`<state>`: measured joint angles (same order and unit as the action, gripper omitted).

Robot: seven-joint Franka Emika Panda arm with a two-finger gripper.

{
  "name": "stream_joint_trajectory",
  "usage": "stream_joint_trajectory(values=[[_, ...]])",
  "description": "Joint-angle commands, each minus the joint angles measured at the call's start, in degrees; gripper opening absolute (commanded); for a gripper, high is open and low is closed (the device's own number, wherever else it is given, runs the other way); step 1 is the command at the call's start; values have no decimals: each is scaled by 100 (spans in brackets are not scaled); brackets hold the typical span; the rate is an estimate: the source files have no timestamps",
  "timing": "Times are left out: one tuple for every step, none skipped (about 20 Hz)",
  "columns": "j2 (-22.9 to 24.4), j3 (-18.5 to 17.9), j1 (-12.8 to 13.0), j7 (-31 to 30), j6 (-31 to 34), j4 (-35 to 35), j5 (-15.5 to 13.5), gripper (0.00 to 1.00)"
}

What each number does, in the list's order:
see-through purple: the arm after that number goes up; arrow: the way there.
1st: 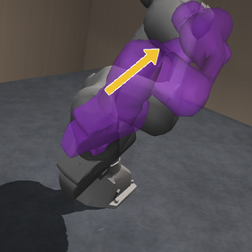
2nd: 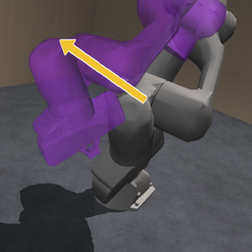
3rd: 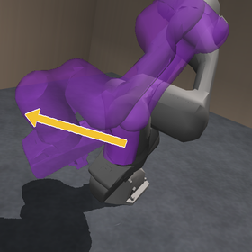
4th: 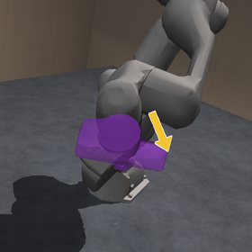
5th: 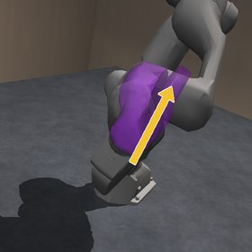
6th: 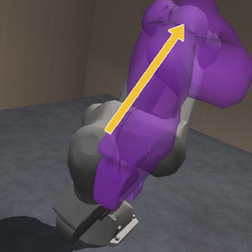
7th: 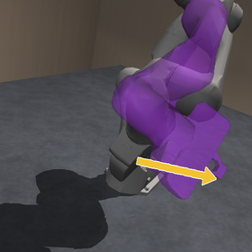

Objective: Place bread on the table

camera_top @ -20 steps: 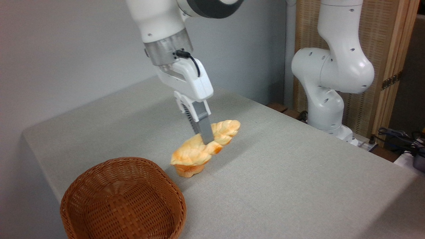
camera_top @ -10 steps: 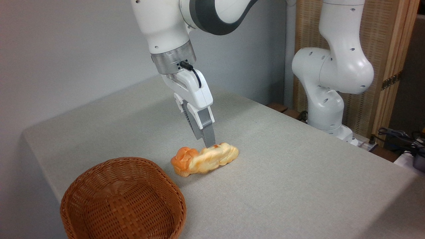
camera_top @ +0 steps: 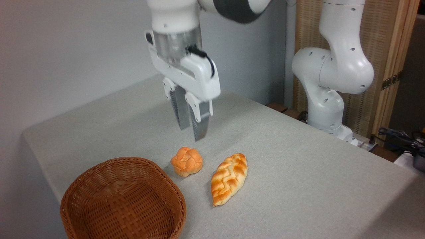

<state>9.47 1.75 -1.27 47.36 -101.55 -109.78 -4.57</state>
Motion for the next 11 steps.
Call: stream_joint_trajectory(values=[[-24,-16,30,-393,372,509,-114,100],[-138,36,30,-717,521,762,-114,100],[-304,80,30,-998,792,1087,-88,100],[-471,193,30,-1123,1047,1403,-88,100],[-612,264,30,-1150,1128,1633,-62,100],[-718,265,30,-1151,1137,1748,-53,100],[-736,265,30,-1133,1111,1749,-53,100],[-745,265,30,-1142,1102,1749,-53,100],[-745,256,30,-1150,1102,1749,-53,100],[-745,256,30,-1133,1102,1749,-44,100],[-745,256,30,-1142,1102,1749,-44,100]])
